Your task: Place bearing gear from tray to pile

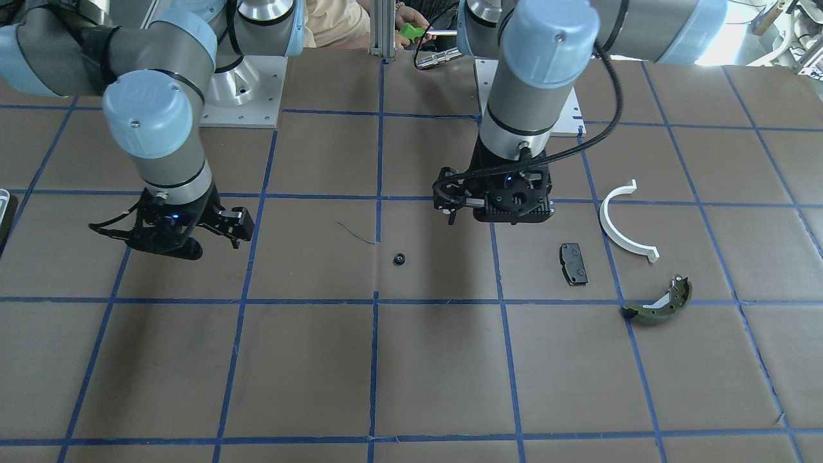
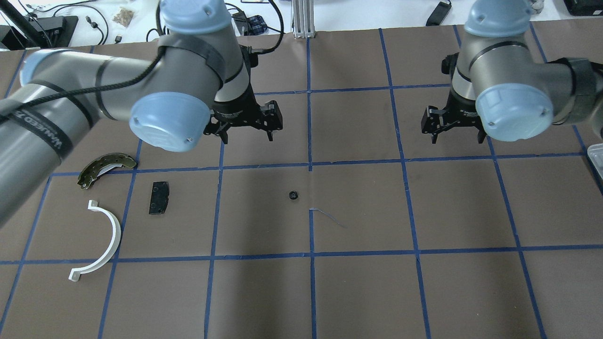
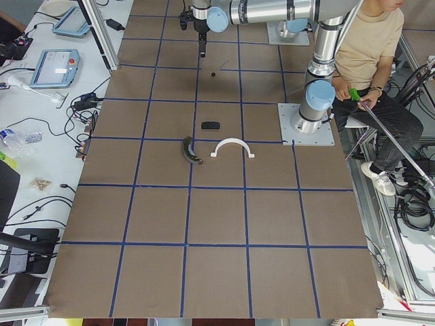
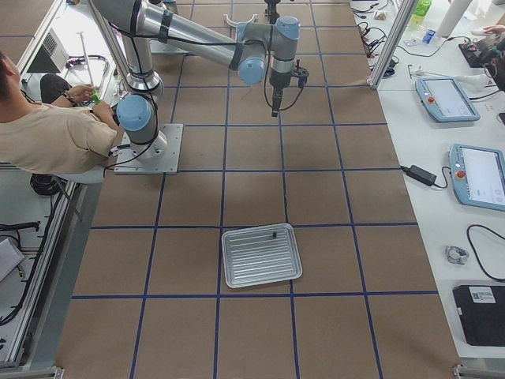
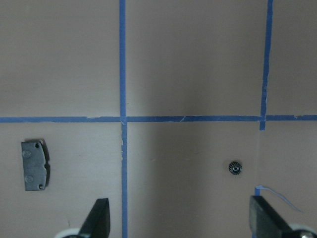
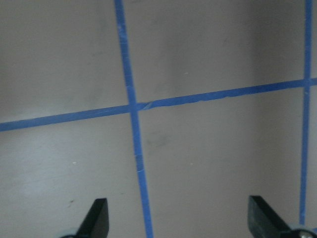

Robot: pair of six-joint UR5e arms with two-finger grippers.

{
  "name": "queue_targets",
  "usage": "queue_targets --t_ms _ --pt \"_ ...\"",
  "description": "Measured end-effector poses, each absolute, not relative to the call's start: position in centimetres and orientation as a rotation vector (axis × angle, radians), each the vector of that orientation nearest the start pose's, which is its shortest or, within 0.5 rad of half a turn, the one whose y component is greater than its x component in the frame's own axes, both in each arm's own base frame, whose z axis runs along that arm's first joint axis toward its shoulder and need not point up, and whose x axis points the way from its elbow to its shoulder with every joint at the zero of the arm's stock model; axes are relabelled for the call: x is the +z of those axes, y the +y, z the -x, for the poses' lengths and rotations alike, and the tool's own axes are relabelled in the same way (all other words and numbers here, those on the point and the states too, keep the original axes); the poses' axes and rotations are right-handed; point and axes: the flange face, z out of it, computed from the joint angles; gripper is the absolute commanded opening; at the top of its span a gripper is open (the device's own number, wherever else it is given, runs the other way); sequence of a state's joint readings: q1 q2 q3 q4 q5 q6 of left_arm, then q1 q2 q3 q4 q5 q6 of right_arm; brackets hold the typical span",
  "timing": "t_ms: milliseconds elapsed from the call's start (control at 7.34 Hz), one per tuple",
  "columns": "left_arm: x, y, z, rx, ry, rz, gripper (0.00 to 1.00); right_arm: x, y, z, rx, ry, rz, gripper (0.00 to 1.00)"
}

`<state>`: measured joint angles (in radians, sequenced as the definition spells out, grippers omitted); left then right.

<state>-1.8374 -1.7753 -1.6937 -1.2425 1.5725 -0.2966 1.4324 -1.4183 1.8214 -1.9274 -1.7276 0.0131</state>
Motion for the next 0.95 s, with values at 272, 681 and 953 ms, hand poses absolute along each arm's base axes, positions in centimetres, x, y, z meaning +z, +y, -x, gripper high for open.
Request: queue_targets --t_ms 272,681,953 --pt "28.7 -48.0 29.8 0.031 3.135 0.014 1.00 32.3 -53.3 5.4 0.132 3.264 -0.219 1.00" --pt "21.9 -45.9 30.9 0.017 3.135 -0.030 1.00 29.3 -53.3 18.8 0.045 3.232 -0.138 1.00" --pt "19.7 -46.0 31.8 0.000 3.133 -0.042 0.98 26.8 -52.0 27.8 -0.025 3.164 -0.109 0.79"
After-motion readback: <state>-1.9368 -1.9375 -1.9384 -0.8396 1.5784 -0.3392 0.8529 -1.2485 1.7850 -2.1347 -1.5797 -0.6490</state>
